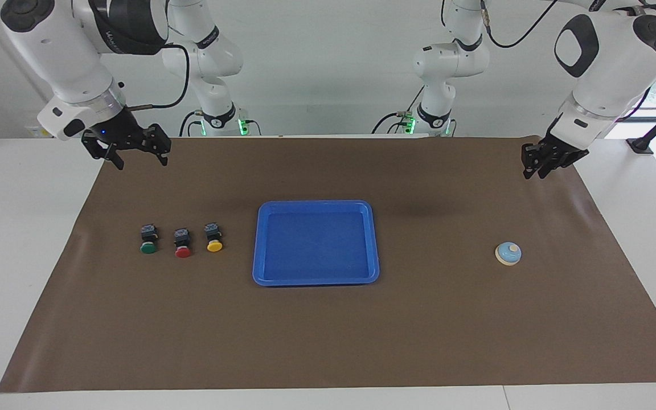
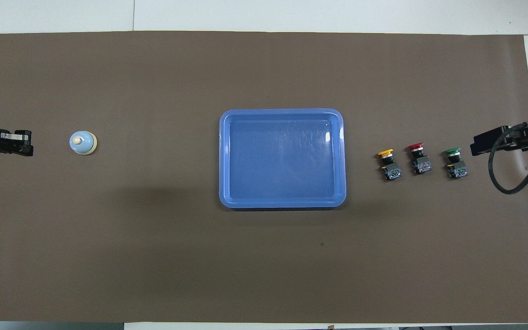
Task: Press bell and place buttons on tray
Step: 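Lower the left gripper onto the bell and press it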
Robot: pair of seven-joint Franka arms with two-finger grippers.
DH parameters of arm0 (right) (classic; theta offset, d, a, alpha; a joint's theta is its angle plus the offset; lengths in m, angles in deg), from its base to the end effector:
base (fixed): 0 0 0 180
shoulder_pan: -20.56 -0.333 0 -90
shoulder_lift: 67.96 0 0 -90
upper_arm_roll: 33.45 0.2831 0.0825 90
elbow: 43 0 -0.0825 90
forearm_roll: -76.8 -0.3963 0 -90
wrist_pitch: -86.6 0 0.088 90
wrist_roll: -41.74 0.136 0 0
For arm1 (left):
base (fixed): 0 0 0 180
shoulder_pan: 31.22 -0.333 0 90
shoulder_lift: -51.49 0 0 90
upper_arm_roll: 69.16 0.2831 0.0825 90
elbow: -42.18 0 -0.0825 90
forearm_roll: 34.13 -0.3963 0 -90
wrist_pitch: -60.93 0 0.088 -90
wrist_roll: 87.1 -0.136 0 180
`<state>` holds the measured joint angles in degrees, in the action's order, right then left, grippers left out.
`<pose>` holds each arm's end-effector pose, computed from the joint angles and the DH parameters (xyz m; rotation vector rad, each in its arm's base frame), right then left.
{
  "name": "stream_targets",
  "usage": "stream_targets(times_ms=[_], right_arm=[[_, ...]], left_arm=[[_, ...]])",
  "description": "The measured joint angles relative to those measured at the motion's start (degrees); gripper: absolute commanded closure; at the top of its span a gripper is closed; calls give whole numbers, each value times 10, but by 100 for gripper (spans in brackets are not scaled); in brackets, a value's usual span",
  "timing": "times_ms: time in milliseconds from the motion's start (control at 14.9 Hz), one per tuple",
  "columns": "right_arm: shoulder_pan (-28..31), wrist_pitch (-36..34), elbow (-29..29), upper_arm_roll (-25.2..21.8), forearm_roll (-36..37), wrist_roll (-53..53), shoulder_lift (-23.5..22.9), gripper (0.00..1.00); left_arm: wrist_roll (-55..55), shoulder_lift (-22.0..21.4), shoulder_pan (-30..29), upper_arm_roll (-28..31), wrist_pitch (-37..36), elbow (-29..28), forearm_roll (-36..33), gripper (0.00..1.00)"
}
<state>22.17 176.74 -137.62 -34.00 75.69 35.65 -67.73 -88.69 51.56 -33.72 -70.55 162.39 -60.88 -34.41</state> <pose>0.5602 -0.0185 0.5262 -3.1131 -0.1056 0.1131 0.5714 0.0116 0.4678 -3.1372 0.0148 0.0459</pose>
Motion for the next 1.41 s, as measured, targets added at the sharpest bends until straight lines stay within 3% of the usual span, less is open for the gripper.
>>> stream_targets(times_ms=[201, 669, 1205, 1406], right_arm=[[0, 0, 0, 0, 0, 0, 0, 0], [0, 0, 0, 0, 0, 0, 0, 0], [0, 0, 0, 0, 0, 0, 0, 0], [0, 0, 0, 0, 0, 0, 0, 0]], left_arm=[[0, 17, -12, 1, 58, -36, 0, 100], [0, 128, -12, -2, 204, -43, 0, 100], [-1, 185, -15, -1, 251, -44, 0, 100], [-1, 185, -15, -2, 260, -48, 0, 100]])
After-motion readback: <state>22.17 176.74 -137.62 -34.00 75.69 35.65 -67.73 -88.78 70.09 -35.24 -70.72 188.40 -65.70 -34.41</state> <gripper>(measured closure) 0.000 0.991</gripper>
